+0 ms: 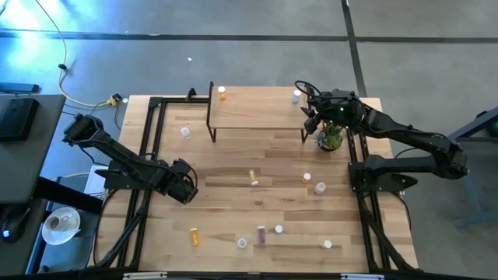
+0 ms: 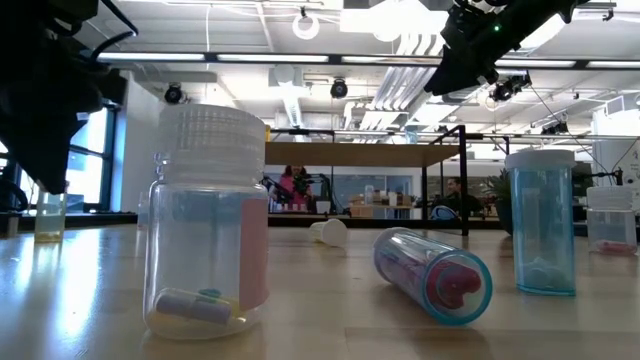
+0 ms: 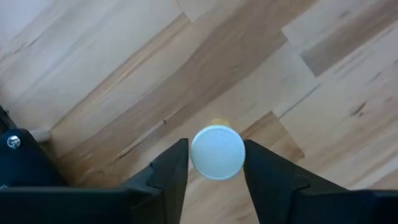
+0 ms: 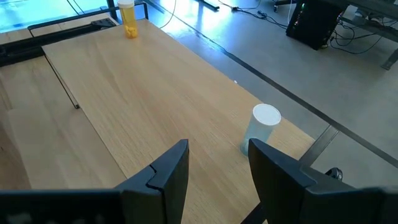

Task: Pick and place medicine bottles onto shelf by color
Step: Put the top left yellow pill bottle on the shelf

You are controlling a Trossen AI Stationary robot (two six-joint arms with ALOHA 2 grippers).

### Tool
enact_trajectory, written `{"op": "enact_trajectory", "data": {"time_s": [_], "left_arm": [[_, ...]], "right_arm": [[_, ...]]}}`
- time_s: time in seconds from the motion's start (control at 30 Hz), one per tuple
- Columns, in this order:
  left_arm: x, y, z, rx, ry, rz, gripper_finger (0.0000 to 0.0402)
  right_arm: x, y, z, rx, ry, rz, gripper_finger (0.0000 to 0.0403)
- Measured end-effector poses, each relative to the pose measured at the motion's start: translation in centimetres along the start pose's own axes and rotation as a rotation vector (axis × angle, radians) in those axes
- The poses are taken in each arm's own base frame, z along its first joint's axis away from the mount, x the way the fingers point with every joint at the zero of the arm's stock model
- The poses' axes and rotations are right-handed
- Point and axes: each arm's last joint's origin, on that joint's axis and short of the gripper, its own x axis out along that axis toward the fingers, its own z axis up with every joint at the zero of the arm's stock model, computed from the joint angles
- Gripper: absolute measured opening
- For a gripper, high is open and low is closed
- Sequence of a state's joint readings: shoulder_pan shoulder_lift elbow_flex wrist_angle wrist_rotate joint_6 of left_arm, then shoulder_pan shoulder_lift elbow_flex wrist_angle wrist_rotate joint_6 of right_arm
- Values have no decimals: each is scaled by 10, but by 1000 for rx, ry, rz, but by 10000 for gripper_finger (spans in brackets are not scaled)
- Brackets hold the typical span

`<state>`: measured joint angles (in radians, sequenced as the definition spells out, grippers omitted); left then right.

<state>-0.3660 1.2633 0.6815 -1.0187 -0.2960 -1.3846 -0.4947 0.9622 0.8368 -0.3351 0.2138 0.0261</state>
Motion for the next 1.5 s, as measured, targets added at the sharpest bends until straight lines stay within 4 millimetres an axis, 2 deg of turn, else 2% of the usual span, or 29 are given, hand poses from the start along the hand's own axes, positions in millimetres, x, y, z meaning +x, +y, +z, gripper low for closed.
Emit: {"op": "enact_trajectory", "data": {"time_s": [0.17, 0.5, 0.7, 0.87, 1.1, 1.3, 1.5], "left_arm": [[0, 0, 0, 6, 4, 0, 109], [-1, 1, 0, 75, 24, -13, 112], [-17, -5, 16, 136, 15, -70, 111], [-42, -14, 41, 258, -35, -149, 112], [-84, -16, 89, 360, -153, -255, 112], [-113, 0, 131, 365, -261, -276, 113], [-138, 26, 172, 346, -379, -251, 113]], "right_arm": [[0, 0, 0, 0, 0, 0, 155], [0, 0, 0, 0, 0, 0, 155], [0, 0, 0, 0, -1, 0, 155], [0, 0, 0, 1, -1, 0, 155], [0, 0, 0, 19, 4, 0, 155], [0, 0, -2, 16, 20, 0, 155], [0, 0, -3, 15, 27, -1, 155]]}}
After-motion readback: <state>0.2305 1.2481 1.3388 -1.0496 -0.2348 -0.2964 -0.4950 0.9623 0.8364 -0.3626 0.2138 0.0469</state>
